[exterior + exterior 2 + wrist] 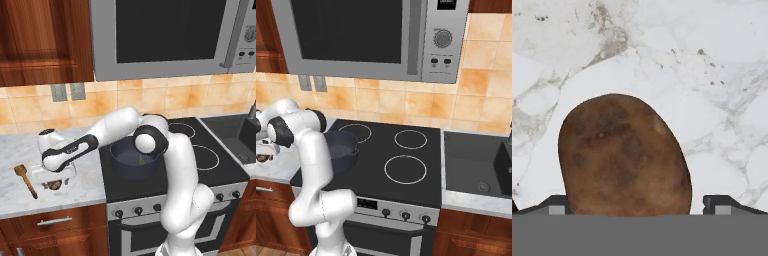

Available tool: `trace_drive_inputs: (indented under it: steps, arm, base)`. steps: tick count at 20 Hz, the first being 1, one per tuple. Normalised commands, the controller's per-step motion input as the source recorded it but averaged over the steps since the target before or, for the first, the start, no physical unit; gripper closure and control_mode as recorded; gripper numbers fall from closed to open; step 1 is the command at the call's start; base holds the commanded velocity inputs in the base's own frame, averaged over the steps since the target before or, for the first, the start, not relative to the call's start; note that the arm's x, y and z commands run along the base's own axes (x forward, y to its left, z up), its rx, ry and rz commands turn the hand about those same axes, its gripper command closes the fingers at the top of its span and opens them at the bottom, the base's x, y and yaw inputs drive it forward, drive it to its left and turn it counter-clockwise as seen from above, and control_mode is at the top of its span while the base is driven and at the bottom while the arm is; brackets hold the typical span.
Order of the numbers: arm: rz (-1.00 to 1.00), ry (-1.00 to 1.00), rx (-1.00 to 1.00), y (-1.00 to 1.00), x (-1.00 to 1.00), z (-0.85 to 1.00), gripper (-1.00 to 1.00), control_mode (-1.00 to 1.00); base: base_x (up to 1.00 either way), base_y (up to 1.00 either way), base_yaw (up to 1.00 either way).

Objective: Put the potato and lemon wedge in the pot. Retrieve the spatula and lightly stir the vegetables in the pot.

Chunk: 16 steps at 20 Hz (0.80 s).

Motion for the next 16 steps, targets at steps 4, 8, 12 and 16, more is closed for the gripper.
trace_drive_inputs:
  steps: [4, 8, 12, 16]
  arm:
    - [0.0, 0.0, 0.0, 0.0, 0.0, -0.03, 1.0, -1.0]
    - [0.0, 0.0, 0.0, 0.0, 0.0, 0.0, 1.0, -1.0]
    - [0.0, -0.14, 0.0, 0.0, -0.45, 0.01, 1.0, -1.0]
    - [-0.01, -0.37, 0.0, -0.1, -0.98, 0.33, 1.0, -1.0]
  base:
    - [0.0, 0.0, 0.0]
    - [0.0, 0.0, 0.0]
    - [0.0, 0.0, 0.0]
    - [0.0, 0.0, 0.0]
